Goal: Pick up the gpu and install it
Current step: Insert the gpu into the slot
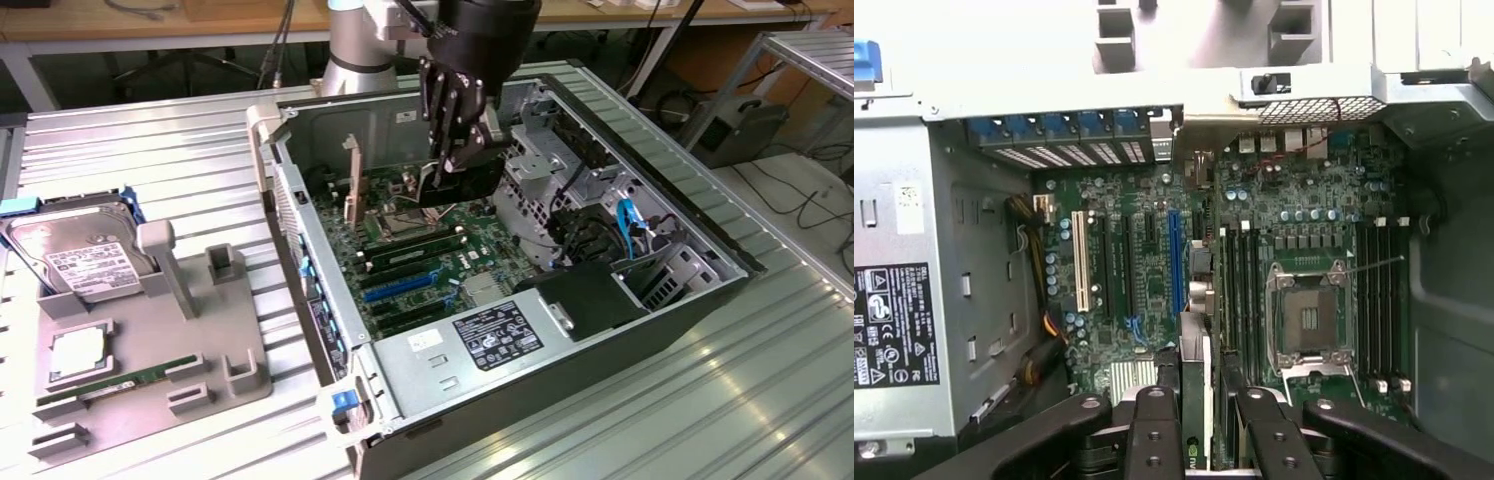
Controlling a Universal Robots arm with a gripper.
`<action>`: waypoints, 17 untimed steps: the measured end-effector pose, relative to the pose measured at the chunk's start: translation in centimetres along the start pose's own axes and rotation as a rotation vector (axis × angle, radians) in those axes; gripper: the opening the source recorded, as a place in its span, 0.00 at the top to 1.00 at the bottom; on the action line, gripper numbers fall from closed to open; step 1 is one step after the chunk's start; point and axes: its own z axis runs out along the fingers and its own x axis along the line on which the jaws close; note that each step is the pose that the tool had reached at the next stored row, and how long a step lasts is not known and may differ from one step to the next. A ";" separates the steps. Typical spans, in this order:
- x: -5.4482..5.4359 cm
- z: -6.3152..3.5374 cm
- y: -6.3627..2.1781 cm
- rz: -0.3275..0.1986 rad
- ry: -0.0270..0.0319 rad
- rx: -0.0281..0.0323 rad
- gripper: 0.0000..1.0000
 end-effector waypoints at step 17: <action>1.8 3.71 0.14 0.000 -0.0001 0.0000 0.74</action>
